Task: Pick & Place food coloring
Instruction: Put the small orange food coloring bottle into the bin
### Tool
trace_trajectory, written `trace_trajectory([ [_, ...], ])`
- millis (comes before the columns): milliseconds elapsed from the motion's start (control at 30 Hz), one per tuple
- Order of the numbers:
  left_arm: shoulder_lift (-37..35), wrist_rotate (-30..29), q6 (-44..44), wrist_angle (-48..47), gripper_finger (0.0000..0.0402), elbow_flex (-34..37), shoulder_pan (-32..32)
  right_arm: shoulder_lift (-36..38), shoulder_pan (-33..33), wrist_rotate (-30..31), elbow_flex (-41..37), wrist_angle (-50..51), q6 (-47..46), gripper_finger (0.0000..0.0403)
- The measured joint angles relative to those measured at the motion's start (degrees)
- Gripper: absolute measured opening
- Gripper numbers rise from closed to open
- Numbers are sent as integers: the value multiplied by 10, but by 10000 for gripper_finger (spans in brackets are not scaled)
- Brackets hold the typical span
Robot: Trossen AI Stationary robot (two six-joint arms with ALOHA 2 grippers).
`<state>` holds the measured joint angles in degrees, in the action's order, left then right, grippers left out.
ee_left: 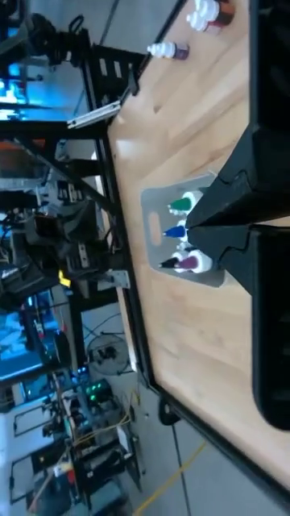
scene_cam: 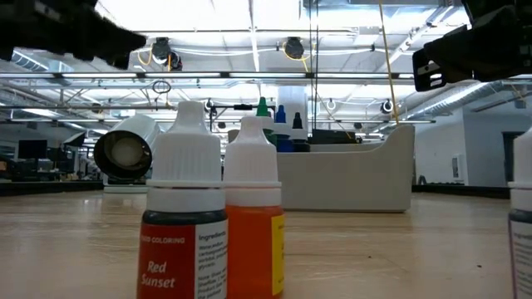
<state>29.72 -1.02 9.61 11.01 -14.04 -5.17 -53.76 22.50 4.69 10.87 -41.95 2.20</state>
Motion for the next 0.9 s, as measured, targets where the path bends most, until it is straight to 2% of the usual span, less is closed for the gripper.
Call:
trace_trajectory([
  [133, -24, 20, -26, 37, 1, 58, 11, 0, 0, 2, 0, 2, 0, 0],
  [333, -28, -15, -38, 144, 1, 131, 10, 0, 0, 2, 0, 6, -5, 0],
  [500, -28, -47, -51, 131, 5, 134, 10, 0, 0, 3, 0, 11, -11, 0],
  [700, -27, -122, -75, 131, 30, 135, 10, 0, 0, 62, 0, 15, -34, 0],
  [800, -27, -130, -102, 131, 34, 135, 10, 0, 4, 64, 10, 28, -34, 0],
  [900, -27, -130, -102, 132, 36, 135, 10, 0, 18, 102, 51, 87, -23, 0],
])
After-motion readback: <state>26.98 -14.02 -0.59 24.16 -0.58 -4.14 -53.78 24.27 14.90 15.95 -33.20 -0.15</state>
